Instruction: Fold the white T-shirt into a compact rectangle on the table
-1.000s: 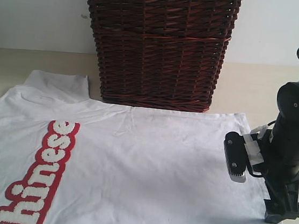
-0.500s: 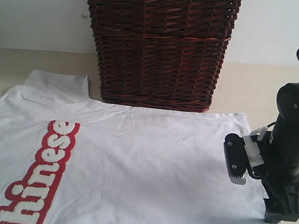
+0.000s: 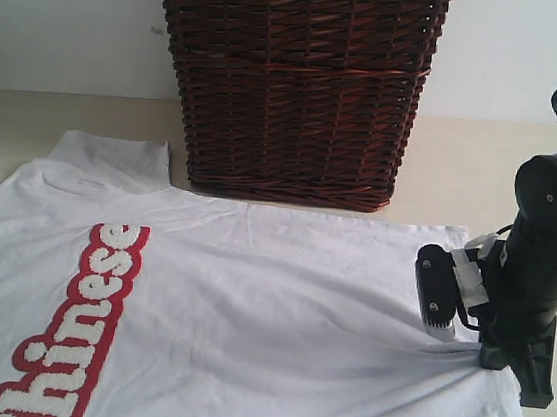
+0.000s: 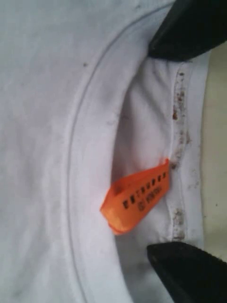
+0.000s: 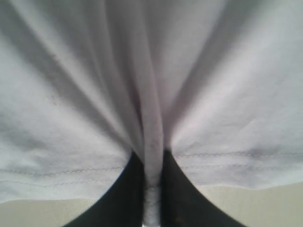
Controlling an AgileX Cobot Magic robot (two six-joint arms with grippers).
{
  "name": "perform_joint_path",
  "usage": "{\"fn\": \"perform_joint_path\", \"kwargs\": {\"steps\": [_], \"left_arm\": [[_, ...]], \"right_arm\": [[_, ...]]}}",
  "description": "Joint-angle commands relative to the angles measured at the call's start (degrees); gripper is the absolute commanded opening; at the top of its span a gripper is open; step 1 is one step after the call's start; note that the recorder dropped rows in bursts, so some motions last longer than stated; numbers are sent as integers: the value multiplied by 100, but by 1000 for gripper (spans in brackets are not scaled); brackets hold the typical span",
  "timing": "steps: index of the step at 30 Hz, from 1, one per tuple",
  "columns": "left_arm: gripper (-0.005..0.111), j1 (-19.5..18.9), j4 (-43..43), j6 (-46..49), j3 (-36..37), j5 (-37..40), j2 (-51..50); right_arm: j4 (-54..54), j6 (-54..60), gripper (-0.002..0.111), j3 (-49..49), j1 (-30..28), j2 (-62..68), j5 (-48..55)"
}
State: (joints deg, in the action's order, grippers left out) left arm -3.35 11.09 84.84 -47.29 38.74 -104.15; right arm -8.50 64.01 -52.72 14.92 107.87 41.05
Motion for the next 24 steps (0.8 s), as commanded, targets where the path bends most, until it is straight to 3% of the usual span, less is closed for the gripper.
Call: {"fn": "perform_joint_path", "kwargs": {"steps": [1, 24], "left_arm": [[105, -15, 40, -56, 18, -103, -52], [105, -15, 40, -56, 18, -103, -52]], "right_arm": [[-46, -15, 0, 97, -33, 202, -230], [99, -29, 0, 97, -33, 202, -297]]}}
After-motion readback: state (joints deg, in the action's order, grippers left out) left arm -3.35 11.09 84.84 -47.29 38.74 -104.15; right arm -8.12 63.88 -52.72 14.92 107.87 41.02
